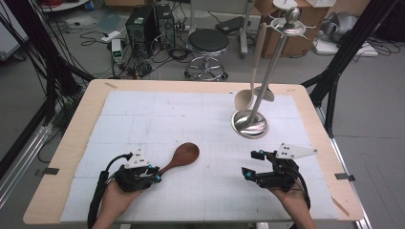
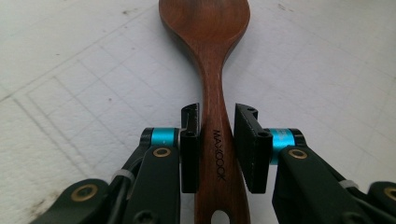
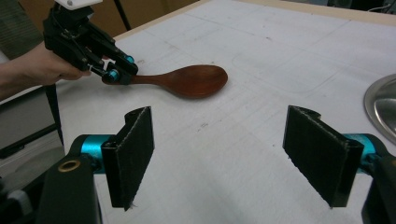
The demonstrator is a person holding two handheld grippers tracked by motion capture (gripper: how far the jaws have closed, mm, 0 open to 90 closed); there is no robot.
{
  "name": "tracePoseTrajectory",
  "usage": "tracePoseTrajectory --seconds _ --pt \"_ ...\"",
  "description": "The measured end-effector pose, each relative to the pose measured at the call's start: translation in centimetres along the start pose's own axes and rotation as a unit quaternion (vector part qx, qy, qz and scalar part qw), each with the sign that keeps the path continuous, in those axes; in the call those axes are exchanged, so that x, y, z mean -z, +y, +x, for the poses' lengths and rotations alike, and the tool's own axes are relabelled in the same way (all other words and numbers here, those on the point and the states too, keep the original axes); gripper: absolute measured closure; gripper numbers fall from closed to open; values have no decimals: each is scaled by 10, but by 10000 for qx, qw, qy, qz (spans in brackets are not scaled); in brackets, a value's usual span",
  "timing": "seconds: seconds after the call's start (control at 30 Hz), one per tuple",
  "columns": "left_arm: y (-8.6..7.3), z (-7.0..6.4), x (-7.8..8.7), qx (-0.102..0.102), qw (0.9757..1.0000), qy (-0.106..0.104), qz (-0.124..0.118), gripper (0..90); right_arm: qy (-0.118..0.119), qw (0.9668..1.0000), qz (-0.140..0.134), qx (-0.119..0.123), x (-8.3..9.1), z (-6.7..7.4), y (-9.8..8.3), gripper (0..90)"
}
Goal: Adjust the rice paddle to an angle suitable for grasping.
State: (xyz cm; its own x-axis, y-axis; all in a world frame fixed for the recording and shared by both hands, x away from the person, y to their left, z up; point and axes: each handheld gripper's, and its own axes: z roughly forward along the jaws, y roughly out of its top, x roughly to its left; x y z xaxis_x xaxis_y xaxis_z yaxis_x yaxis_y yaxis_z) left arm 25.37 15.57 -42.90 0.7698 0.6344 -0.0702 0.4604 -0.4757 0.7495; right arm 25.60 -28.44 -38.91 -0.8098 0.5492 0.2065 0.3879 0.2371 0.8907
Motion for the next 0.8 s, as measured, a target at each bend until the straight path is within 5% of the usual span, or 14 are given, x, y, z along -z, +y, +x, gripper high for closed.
tracePoseTrajectory --seconds 0.23,0.53,0.8 --pt "0 -5 -5 -154 9996 -210 60 725 -1 10000 25 -17 -1 4 -9 244" --pt "-3 -4 -8 -137 9995 -208 180 714 30 9999 97 36 -7 6 -12 244" --pt "-10 -1 1 -18 9996 -243 175 600 102 9998 128 94 -11 8 -8 244"
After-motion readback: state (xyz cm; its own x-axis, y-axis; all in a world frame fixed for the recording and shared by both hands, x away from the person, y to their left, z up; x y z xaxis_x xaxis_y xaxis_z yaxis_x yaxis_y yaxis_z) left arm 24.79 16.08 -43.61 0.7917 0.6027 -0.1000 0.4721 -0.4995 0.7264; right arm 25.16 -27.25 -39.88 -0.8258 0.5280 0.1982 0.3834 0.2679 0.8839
